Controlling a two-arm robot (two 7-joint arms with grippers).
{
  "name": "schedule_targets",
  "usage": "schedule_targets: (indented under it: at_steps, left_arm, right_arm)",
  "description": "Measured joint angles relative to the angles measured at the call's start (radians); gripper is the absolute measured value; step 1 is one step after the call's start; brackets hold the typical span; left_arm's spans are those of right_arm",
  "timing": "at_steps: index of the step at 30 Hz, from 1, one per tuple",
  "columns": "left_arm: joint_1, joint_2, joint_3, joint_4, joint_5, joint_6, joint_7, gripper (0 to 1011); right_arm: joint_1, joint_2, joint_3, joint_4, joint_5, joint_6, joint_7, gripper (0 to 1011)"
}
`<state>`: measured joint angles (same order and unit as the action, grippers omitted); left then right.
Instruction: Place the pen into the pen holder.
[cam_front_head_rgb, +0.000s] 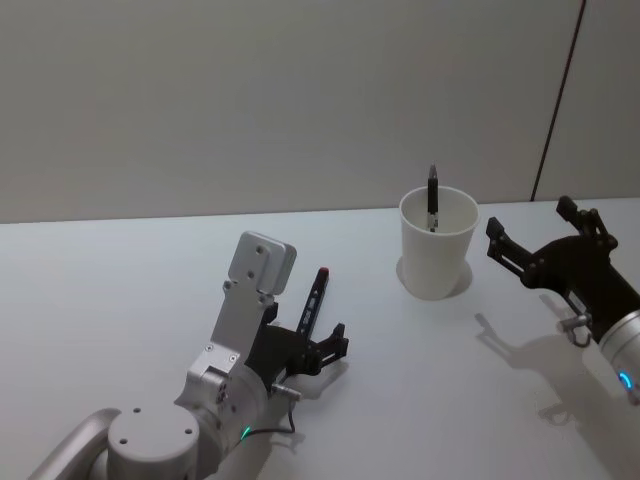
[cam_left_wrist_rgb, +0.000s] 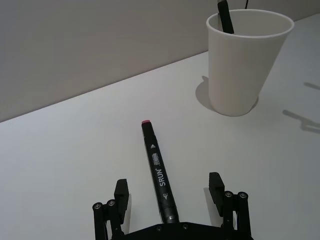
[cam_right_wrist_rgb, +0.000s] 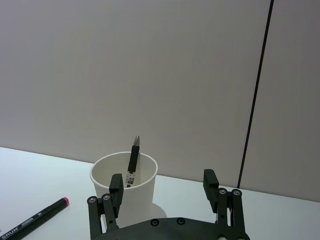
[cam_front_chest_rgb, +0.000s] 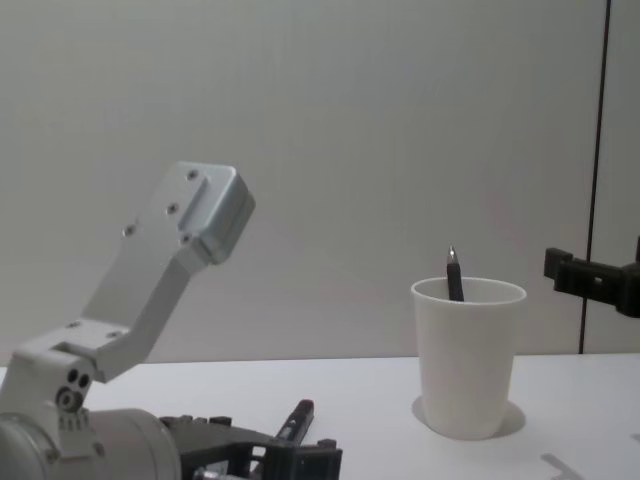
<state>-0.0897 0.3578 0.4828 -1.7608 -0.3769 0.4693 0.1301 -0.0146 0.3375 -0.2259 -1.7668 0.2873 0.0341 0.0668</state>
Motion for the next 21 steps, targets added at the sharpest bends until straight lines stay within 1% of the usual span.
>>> schedule_targets:
  at_steps: [12, 21]
  left_arm:
    - [-0.005, -0.021, -0.002, 0.012, 0.009, 0.041, 0.027, 1001]
    - [-0.008, -0.035, -0.008, 0.015, 0.007, 0.07, 0.039, 1001]
  right_arm:
    - [0.0, 0.0, 0.0, 0.0, 0.0, 0.0, 0.0, 1001]
    - [0.0, 0.0, 0.0, 0.0, 0.0, 0.0, 0.0, 1001]
